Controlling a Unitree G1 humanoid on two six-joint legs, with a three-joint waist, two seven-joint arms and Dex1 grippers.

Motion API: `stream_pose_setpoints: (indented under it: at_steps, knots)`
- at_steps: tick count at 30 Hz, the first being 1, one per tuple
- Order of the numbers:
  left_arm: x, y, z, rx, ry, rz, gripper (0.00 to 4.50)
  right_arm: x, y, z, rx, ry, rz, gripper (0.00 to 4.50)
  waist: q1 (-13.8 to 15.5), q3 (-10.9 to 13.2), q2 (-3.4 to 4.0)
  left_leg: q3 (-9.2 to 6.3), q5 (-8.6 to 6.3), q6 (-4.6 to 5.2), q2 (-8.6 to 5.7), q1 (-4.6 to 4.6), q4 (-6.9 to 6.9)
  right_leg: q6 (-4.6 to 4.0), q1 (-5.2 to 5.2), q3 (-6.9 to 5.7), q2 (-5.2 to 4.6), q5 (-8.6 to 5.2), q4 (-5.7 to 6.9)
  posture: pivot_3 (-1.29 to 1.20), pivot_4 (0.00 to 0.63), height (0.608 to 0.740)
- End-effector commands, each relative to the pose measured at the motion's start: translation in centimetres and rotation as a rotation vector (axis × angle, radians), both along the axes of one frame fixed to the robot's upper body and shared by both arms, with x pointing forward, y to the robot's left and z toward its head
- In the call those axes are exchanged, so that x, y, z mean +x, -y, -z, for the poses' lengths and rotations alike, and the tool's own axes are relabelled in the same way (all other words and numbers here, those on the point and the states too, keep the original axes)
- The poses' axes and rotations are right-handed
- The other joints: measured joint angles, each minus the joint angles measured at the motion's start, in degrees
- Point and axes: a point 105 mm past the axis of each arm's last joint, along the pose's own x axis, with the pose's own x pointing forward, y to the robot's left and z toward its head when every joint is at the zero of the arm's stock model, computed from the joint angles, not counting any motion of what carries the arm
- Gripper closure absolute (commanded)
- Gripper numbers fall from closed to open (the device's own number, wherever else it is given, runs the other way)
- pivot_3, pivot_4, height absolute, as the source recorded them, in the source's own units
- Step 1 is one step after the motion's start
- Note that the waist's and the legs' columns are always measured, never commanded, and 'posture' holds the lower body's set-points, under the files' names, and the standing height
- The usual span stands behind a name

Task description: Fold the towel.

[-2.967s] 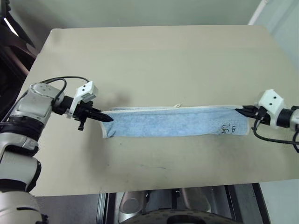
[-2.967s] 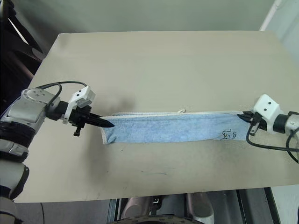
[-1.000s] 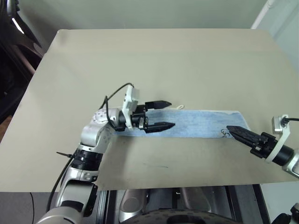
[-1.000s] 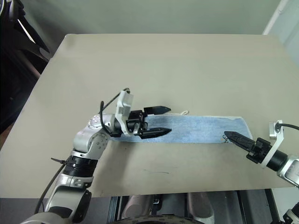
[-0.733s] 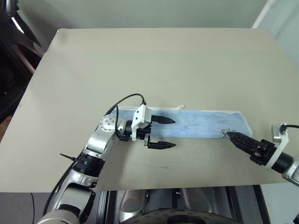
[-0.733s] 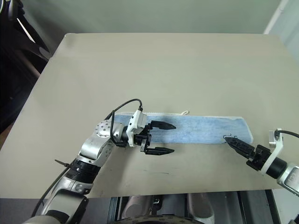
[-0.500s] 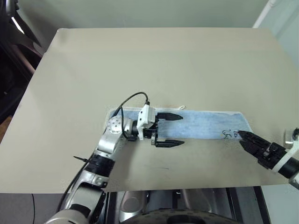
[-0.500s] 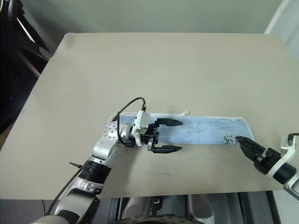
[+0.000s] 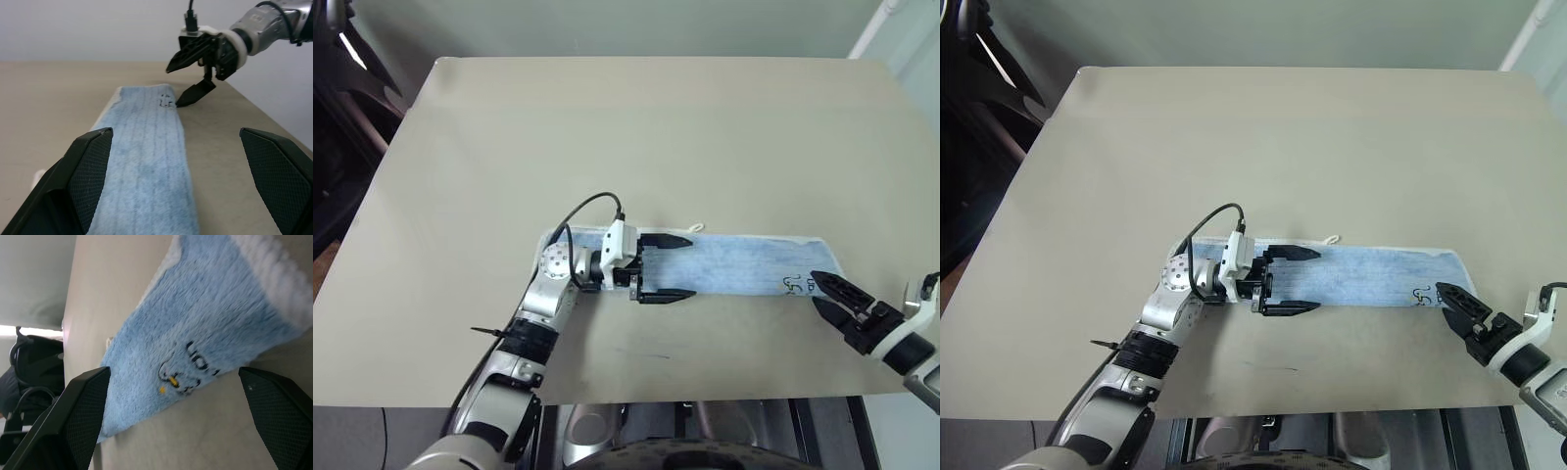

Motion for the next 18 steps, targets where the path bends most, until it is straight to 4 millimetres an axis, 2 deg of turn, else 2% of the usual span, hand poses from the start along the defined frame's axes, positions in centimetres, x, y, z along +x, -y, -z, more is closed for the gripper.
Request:
stream_pose_setpoints:
  at_steps: [1, 7, 13, 18]
  knots:
    - [0.0, -0.1, -0.9, -0.018, 0.035, -0.009, 0.0, -0.1, -0.1, -1.5, 0.004, 0.073, -0.005, 0.05, 0.0, 0.0, 0.0, 0.01, -0.03, 0.0, 0.0, 0.0, 0.01, 0.0, 0.0, 0.0, 0.0, -0.01, -0.01, 0.0, 0.15, 0.733]
    - [-0.3, 0.0, -0.9, -0.016, 0.036, -0.01, 0.0, 0.5, 0.3, -0.5, 0.01, 0.019, 0.033, 0.05, 0.0, 0.0, 0.0, 0.01, -0.06, -0.01, 0.01, 0.01, 0.01, -0.01, 0.0, 0.0, 0.0, -0.02, -0.01, 0.0, 0.15, 0.733]
    - [-0.2, 0.0, -1.3, -0.019, 0.034, -0.016, 0.0, 1.6, 2.1, -0.4, 0.02, 0.009, 0.129, 0.05, 0.0, 0.0, 0.01, 0.03, -0.05, 0.0, 0.01, 0.02, 0.03, 0.0, 0.0, 0.0, -0.01, 0.01, -0.01, 0.0, 0.15, 0.733]
    - [-0.1, -0.2, -1.3, -0.018, 0.031, -0.032, 0.0, 1.4, 2.3, -0.6, 0.014, 0.011, 0.123, 0.05, 0.0, 0.0, 0.01, 0.02, -0.05, 0.0, 0.01, 0.02, 0.03, 0.01, 0.02, 0.0, -0.01, 0.0, -0.01, 0.0, 0.15, 0.733]
